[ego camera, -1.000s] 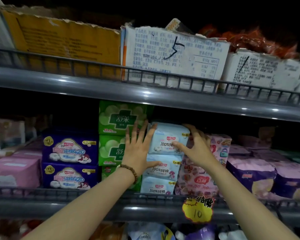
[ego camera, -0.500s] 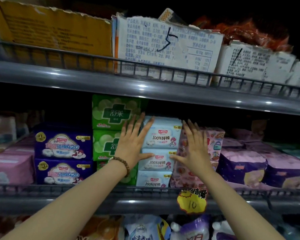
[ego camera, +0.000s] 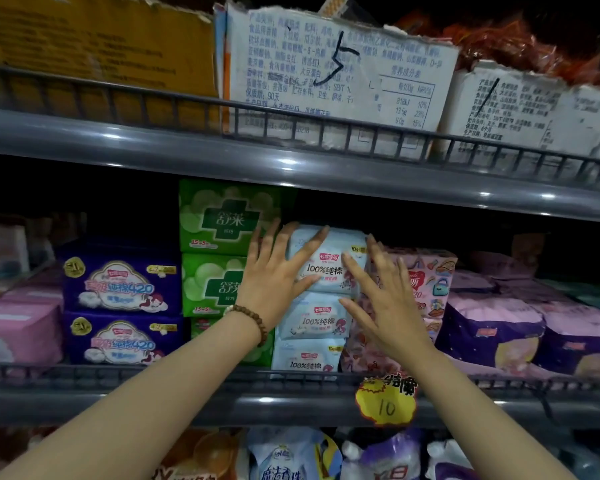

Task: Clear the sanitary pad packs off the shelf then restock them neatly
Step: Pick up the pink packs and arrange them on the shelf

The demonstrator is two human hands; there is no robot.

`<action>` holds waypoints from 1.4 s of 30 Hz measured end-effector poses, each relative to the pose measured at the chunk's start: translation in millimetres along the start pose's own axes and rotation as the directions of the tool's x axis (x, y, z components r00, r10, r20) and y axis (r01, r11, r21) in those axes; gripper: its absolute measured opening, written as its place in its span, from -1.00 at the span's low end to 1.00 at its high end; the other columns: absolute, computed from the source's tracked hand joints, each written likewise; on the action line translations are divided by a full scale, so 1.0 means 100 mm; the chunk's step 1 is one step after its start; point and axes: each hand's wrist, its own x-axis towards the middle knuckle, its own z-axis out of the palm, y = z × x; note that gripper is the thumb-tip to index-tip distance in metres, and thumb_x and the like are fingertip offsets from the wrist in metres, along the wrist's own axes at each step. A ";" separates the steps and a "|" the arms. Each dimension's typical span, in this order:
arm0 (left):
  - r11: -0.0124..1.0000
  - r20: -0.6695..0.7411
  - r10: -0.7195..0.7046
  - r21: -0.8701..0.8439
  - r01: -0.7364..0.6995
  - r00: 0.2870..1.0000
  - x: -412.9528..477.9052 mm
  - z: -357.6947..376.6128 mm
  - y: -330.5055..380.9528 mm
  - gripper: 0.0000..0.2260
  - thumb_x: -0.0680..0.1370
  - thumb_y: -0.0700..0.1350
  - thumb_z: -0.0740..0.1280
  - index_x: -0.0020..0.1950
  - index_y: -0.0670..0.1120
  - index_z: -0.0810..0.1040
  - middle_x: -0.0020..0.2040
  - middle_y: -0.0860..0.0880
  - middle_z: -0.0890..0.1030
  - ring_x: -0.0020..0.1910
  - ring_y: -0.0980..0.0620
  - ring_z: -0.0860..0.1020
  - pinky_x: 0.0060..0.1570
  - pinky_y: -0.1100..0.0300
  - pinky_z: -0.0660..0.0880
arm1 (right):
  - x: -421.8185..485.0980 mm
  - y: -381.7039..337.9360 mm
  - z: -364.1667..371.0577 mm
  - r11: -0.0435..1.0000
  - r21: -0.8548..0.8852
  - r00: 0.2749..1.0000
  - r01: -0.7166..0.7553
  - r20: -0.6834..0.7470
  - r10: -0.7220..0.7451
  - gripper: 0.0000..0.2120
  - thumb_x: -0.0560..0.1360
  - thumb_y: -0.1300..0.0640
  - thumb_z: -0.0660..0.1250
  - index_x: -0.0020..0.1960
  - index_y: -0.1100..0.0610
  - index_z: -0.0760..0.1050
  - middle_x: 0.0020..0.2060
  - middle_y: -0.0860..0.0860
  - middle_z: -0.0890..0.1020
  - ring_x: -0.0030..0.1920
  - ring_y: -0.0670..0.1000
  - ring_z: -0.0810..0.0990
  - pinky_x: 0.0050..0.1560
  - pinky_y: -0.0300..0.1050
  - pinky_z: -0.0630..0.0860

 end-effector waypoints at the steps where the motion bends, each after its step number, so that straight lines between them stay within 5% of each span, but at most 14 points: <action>1: 1.000 -0.002 -0.008 0.014 0.008 1.000 0.01 0.03 0.02 -0.42 0.50 0.28 0.01 0.49 0.14 0.12 0.30 -0.14 0.30 0.32 -0.17 0.26 0.37 -0.12 0.09 | 0.02 0.03 0.02 1.000 -0.012 1.000 -0.012 0.012 0.013 -0.38 0.54 -0.33 -0.06 0.53 -0.25 -0.19 0.54 -0.07 -0.24 0.54 -0.06 -0.25 0.49 0.03 -0.33; 4: 0.997 -0.004 -0.029 0.065 0.030 1.000 0.05 0.12 0.08 -0.42 0.49 0.28 0.09 0.49 0.16 0.13 0.26 -0.16 0.33 0.28 -0.16 0.28 0.34 -0.12 0.19 | 0.07 0.14 0.06 0.997 -0.073 0.998 -0.015 0.053 0.019 -0.35 0.52 -0.36 -0.06 0.53 -0.23 -0.17 0.55 -0.02 -0.19 0.54 0.01 -0.15 0.47 0.13 -0.22; 7: 0.997 0.003 -0.052 0.052 0.052 0.999 0.08 0.12 0.11 -0.33 0.43 0.27 0.24 0.48 0.16 0.13 0.27 -0.16 0.29 0.27 -0.17 0.27 0.32 -0.09 0.11 | 0.10 0.14 0.04 0.995 -0.094 0.995 -0.035 0.094 0.044 -0.29 0.48 -0.41 -0.03 0.53 -0.25 -0.20 0.54 -0.06 -0.25 0.54 -0.01 -0.20 0.49 0.09 -0.27; 11: 1.000 -0.012 0.020 -0.019 -0.021 1.000 -0.06 0.03 0.08 -0.19 0.40 0.32 0.21 0.55 0.14 -0.06 0.46 -0.15 0.12 0.42 -0.21 0.14 0.40 -0.15 0.01 | 0.00 0.06 -0.02 0.999 -0.042 0.996 -0.022 0.088 0.026 -0.28 0.44 -0.48 -0.15 0.51 -0.26 -0.24 0.53 -0.06 -0.22 0.52 -0.04 -0.22 0.45 0.07 -0.29; 15: 0.988 0.107 0.149 0.014 -0.151 0.983 -0.23 0.07 0.02 0.13 0.20 0.47 0.32 0.55 0.06 -0.19 0.55 -0.11 -0.24 0.53 -0.14 -0.16 0.45 -0.15 -0.16 | 0.02 0.06 -0.03 0.997 -0.075 0.998 0.023 0.056 -0.019 -0.19 0.44 -0.38 0.11 0.54 -0.20 -0.21 0.53 0.02 -0.15 0.50 -0.02 -0.20 0.43 0.16 -0.18; 19: 0.990 0.179 0.140 0.002 -0.143 0.974 -0.17 0.11 -0.13 0.23 0.12 0.49 0.37 0.55 0.05 -0.22 0.54 -0.10 -0.29 0.52 -0.12 -0.24 0.44 -0.14 -0.17 | 0.08 0.05 0.01 0.994 -0.098 0.997 0.054 0.059 -0.048 -0.12 0.40 -0.27 0.30 0.55 -0.17 -0.12 0.53 0.07 -0.10 0.51 0.02 -0.15 0.46 0.18 -0.11; 25: 0.990 0.217 0.125 0.043 -0.137 0.968 -0.14 0.10 -0.03 0.25 0.11 0.49 0.37 0.55 0.03 -0.23 0.53 -0.12 -0.31 0.51 -0.16 -0.25 0.44 -0.15 -0.26 | 0.10 0.14 0.07 0.988 -0.148 0.999 0.033 -0.007 -0.034 -0.11 0.38 -0.24 0.35 0.55 -0.16 -0.07 0.51 0.09 0.01 0.47 0.11 0.03 0.40 0.22 -0.09; 31: 0.987 0.190 0.143 0.048 -0.155 0.971 -0.21 0.00 0.00 0.18 0.16 0.52 0.30 0.55 0.04 -0.21 0.54 -0.12 -0.30 0.51 -0.21 -0.13 0.44 -0.23 -0.12 | 0.04 0.10 0.04 0.994 -0.105 0.999 0.036 0.011 -0.035 -0.14 0.41 -0.29 0.24 0.54 -0.22 -0.17 0.53 0.05 -0.10 0.51 0.10 -0.08 0.42 0.21 -0.16; 37: 0.984 0.166 0.157 0.064 -0.169 0.974 -0.25 -0.14 0.06 0.02 0.27 0.53 0.11 0.56 0.04 -0.12 0.54 -0.11 -0.30 0.51 -0.21 -0.25 0.45 -0.20 -0.15 | -0.07 0.08 0.03 0.994 -0.103 0.999 0.037 0.016 -0.035 -0.17 0.44 -0.30 0.22 0.53 -0.23 -0.20 0.53 0.00 -0.29 0.54 0.07 -0.21 0.48 0.14 -0.20; 42: 0.980 0.151 0.172 0.074 -0.185 0.973 -0.26 -0.19 0.11 -0.03 0.32 0.51 0.13 0.56 0.03 -0.06 0.54 -0.11 -0.27 0.51 -0.19 -0.25 0.46 -0.19 -0.15 | -0.11 0.09 -0.05 0.998 -0.055 1.000 0.017 0.012 -0.017 -0.25 0.49 -0.32 0.11 0.53 -0.21 -0.19 0.53 -0.03 -0.30 0.54 0.02 -0.25 0.49 0.09 -0.20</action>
